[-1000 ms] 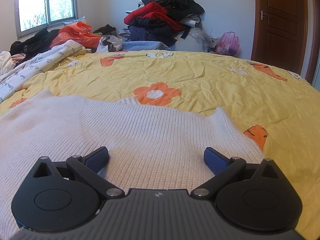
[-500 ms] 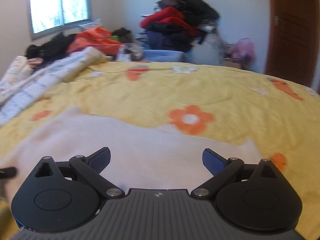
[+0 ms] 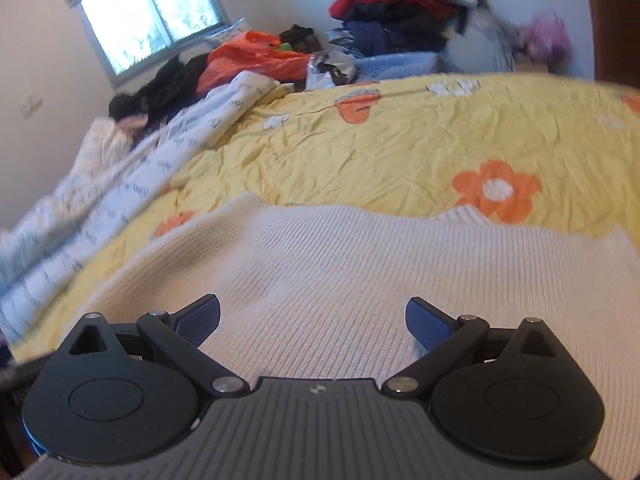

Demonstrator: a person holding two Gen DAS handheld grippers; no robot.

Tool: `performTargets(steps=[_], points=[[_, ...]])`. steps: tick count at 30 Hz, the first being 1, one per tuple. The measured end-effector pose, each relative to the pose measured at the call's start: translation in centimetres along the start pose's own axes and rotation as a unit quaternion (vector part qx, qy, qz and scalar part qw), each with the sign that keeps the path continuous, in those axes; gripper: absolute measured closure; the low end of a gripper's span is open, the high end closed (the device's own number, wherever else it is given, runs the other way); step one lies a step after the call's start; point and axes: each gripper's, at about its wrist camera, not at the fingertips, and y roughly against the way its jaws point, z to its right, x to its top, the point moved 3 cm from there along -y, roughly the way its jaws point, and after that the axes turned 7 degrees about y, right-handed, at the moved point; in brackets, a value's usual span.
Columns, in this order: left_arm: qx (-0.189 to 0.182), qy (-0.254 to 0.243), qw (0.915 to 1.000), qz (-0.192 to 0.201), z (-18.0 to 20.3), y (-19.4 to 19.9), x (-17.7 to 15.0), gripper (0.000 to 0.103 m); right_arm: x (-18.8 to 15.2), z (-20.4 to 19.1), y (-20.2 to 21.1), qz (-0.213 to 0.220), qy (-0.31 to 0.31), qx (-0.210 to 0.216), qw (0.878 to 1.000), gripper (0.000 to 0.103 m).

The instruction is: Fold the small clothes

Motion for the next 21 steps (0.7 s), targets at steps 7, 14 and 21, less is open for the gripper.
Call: performTargets(steps=[7,14,21], points=[[-0.014,-0.221,0.9738,0.051,10.4,1.0,-3.9,0.075,0.2,6.6,3.6,0.034,-0.135,0.056,0.989,0.002],[-0.005,-0.358,0.9309,0.073,14.4,0.2,-9.2,0.074,-2.9,11.6,5.4,0.030,-0.216,0.086,0.972,0.002],[0.006,-0.385,0.9196,0.078,14.5,-0.1,-9.9,0.074,-3.3,11.1,4.8,0.028,-0.210,0.110,0.971,0.001]])
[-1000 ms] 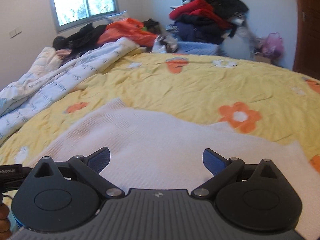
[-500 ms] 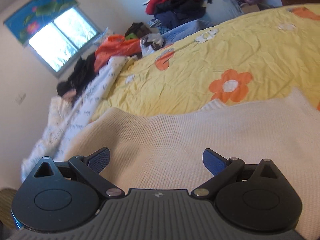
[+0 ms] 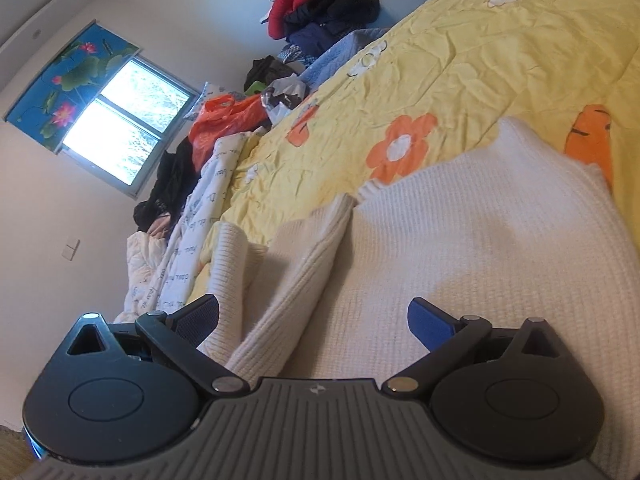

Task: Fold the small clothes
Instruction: 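Close the right gripper on the sweater hem while the left gripper holds it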

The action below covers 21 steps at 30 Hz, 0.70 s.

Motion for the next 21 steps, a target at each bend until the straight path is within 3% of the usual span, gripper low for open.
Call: performTargets(steps=[9,15,21], points=[[-0.001,0.009,1.0000,0.000,-0.1,0.2,0.0,0.074,0.5,-1.9,-3.8,-0.041,0.010,0.001,0.999,0.001],[0.000,0.002,1.0000,0.006,0.1,0.3,-0.2,0.074,0.9,-4.4,-7.0,-0.071,0.009,0.033,0.997,0.001],[0.001,0.005,1.0000,0.008,0.0,0.4,-0.5,0.074,1.4,-7.9,-11.3,-0.112,0.054,0.033,0.992,0.001]])
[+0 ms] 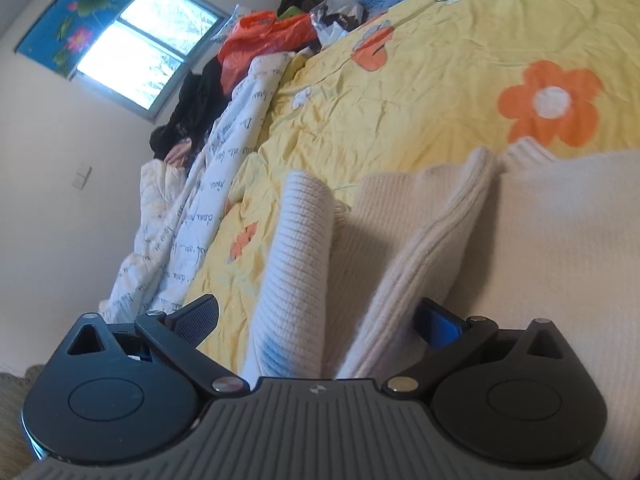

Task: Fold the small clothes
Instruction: 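Close the right gripper on the sweater hem while the left gripper holds it, then lift the held hem and fold it over the sweater body toward the collar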

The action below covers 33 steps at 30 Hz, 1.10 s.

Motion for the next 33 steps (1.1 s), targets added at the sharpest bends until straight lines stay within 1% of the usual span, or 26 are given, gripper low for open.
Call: performTargets(steps=[2,3,4,5,6,7,8,10,13,17,20,23,26,27,29,30,31,32,33], points=[[0.001,0.000,1.0000,0.001,0.0,0.1,0.0,0.074,0.2,-0.7,-0.9,-0.011,0.023,-0.007,1.000,0.002],[0.002,0.000,1.0000,0.002,0.0,0.1,-0.1,0.074,0.2,-1.0,-1.3,-0.018,0.038,-0.019,0.999,0.007],[0.003,0.000,1.0000,0.002,0.0,0.1,-0.1,0.074,0.0,-1.3,-1.6,-0.020,0.056,-0.038,0.998,0.021],[0.005,0.002,1.0000,0.001,0.1,0.2,-0.1,0.074,-0.4,-1.7,-1.8,-0.020,0.081,-0.052,0.995,0.030],[0.004,0.004,1.0000,0.001,0.1,0.3,-0.1,0.074,-0.8,-2.1,-1.8,-0.023,0.102,-0.055,0.993,0.048],[0.002,0.005,1.0000,0.002,0.1,0.4,0.0,0.074,-1.0,-2.4,-1.7,-0.023,0.115,-0.050,0.992,0.071],[0.001,0.004,1.0000,0.004,0.2,0.5,0.1,0.074,-1.2,-2.5,-1.4,-0.021,0.117,-0.050,0.992,0.071],[-0.002,0.000,1.0000,0.008,0.4,0.8,0.3,0.074,-1.4,-2.8,-0.6,-0.008,0.129,-0.053,0.990,0.076],[-0.014,-0.001,0.9997,0.023,0.7,1.6,1.5,0.074,-1.0,-2.9,1.2,0.014,0.132,-0.038,0.990,0.078],[-0.057,0.001,0.9969,0.055,2.1,2.7,5.0,0.074,0.0,-2.7,5.2,0.039,0.143,-0.028,0.989,0.078],[-0.089,-0.008,0.9916,0.094,4.6,3.4,7.6,0.074,1.0,-1.3,9.5,0.062,0.143,-0.039,0.987,0.078],[-0.138,-0.014,0.9832,0.119,8.3,4.2,9.5,0.074,1.2,1.2,15.0,0.087,0.131,-0.058,0.986,0.078],[-0.177,-0.033,0.9766,0.118,12.4,4.2,9.6,0.074,-0.1,5.0,19.6,0.098,0.105,-0.091,0.985,0.078],[-0.190,-0.043,0.9744,0.113,14.0,4.1,9.2,0.074,-0.9,6.5,20.5,0.095,0.091,-0.105,0.986,0.078],[-0.209,-0.066,0.9714,0.092,16.6,3.4,7.9,0.074,-2.7,9.9,21.3,0.086,0.055,-0.127,0.987,0.078],[-0.212,-0.079,0.9707,0.082,17.5,3.1,7.2,0.073,-3.4,11.3,21.4,0.085,0.037,-0.132,0.987,0.076],[-0.210,-0.087,0.9706,0.079,17.9,3.0,6.6,0.071,-4.5,12.9,21.4,0.093,0.011,-0.129,0.987,0.070],[-0.215,-0.086,0.9694,0.083,17.5,3.4,6.3,0.070,-5.1,14.0,21.7,0.105,-0.012,-0.127,0.986,0.061],[-0.225,-0.078,0.9667,0.092,16.7,3.9,6.3,0.069,-5.8,14.8,22.1,0.120,-0.038,-0.123,0.984,0.044]])
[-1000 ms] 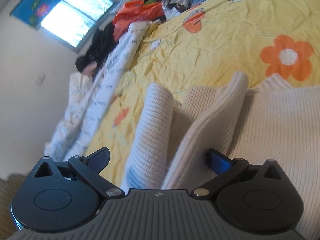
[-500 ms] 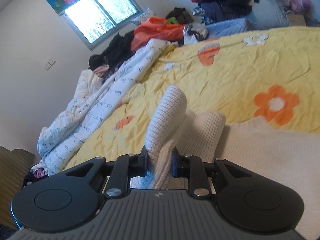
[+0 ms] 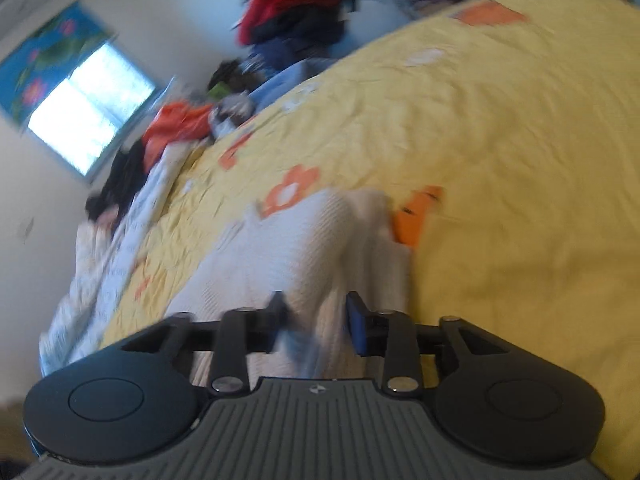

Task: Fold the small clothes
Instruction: 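Lift the held hem and fold it over the sweater body toward the collar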

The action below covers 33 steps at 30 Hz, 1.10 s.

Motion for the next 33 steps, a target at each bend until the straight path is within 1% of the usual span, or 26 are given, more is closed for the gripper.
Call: performTargets(steps=[1,2,4,5,6,7,8,9,11,13,15,17,18,20,21,22,23,24,25,26,27,28,29,31,32,33], points=[[-0.017,0.010,0.9997,0.013,-0.9,1.1,0.0,0.066,-0.3,0.7,0.5,0.014,-0.023,0.003,1.000,0.035],[-0.041,0.023,0.9986,0.023,-2.1,2.4,0.0,0.064,-0.4,1.0,1.2,0.035,-0.034,0.005,0.999,0.035],[-0.078,0.043,0.9952,0.042,-4.1,5.0,-0.1,0.048,-0.3,1.3,2.8,0.075,-0.038,0.013,0.996,0.034],[-0.084,0.049,0.9939,0.053,-5.0,6.2,-0.3,0.042,0.1,1.5,3.5,0.091,-0.043,0.013,0.995,0.035],[-0.087,0.054,0.9927,0.064,-5.7,7.4,-0.4,0.032,0.4,1.5,4.0,0.100,-0.041,0.012,0.994,0.035],[-0.089,0.055,0.9918,0.074,-6.3,8.2,-0.6,0.029,0.9,1.1,4.3,0.105,-0.032,0.014,0.994,0.035],[-0.083,0.046,0.9919,0.085,-6.4,8.8,-1.1,0.028,1.4,0.6,4.3,0.105,-0.019,0.018,0.994,0.035],[-0.069,0.024,0.9936,0.086,-6.5,8.5,-1.4,0.028,1.8,-0.1,3.9,0.099,-0.004,0.019,0.995,0.035],[-0.037,-0.039,0.9958,0.074,-5.3,7.1,-1.9,0.028,2.7,-1.5,2.6,0.070,0.037,0.006,0.997,0.035],[-0.013,-0.086,0.9946,0.055,-3.6,5.6,-2.3,0.028,2.7,-2.5,1.2,0.036,0.072,-0.004,0.997,0.035],[-0.023,-0.097,0.9939,0.048,-2.6,5.6,-2.4,0.027,2.4,-2.9,0.5,0.014,0.081,-0.001,0.997,0.036],[-0.036,-0.094,0.9938,0.047,-2.2,5.1,-2.1,0.027,2.0,-3.1,0.3,0.005,0.083,0.000,0.997,0.037],[-0.044,-0.090,0.9940,0.043,-2.1,4.1,-1.5,0.027,2.0,-3.1,0.2,0.006,0.083,0.001,0.997,0.037],[-0.056,-0.083,0.9949,0.017,-1.7,2.5,-1.4,0.027,2.2,-3.4,-0.1,0.008,0.082,0.005,0.997,0.037],[-0.057,-0.078,0.9953,0.001,-1.5,1.5,-1.5,0.030,2.3,-3.6,-0.3,0.008,0.085,0.000,0.996,0.037],[-0.057,-0.072,0.9957,-0.013,-1.3,0.7,-1.7,0.037,2.4,-3.7,-0.8,0.005,0.090,-0.006,0.996,0.037],[-0.061,-0.065,0.9958,-0.022,-1.2,0.1,-1.8,0.040,2.4,-3.7,-1.5,-0.003,0.094,-0.012,0.995,0.037],[-0.064,-0.060,0.9959,-0.023,-1.1,-0.1,-1.9,0.042,2.3,-3.7,-2.2,-0.014,0.101,-0.021,0.995,0.043],[-0.061,-0.061,0.9961,-0.019,-1.1,0.2,-1.8,0.050,2.1,-3.8,-2.9,-0.020,0.116,-0.037,0.992,0.074],[-0.057,-0.064,0.9962,-0.017,-1.1,0.6,-1.7,0.055,1.9,-4.0,-3.5,-0.025,0.137,-0.052,0.989,0.078],[-0.057,-0.064,0.9962,-0.015,-1.1,1.0,-1.4,0.061,1.7,-4.5,-3.5,-0.020,0.152,-0.057,0.987,0.078],[-0.059,-0.063,0.9962,-0.015,-1.2,1.3,-1.1,0.064,1.7,-5.0,-3.3,-0.014,0.165,-0.058,0.984,0.079],[-0.063,-0.059,0.9962,-0.015,-1.3,1.3,-0.9,0.065,1.7,-5.6,-2.7,-0.004,0.182,-0.057,0.982,0.079],[-0.070,-0.049,0.9961,-0.017,-1.1,0.9,-0.7,0.066,2.1,-5.9,-1.4,0.015,0.191,-0.057,0.980,0.083],[-0.076,-0.045,0.9958,-0.023,-0.8,0.5,-0.9,0.066,2.2,-5.1,-1.2,0.016,0.189,-0.064,0.980,0.083],[-0.078,-0.045,0.9958,-0.020,-0.4,0.2,-1.1,0.066,2.2,-3.8,-1.6,0.006,0.170,-0.071,0.983,0.084]])
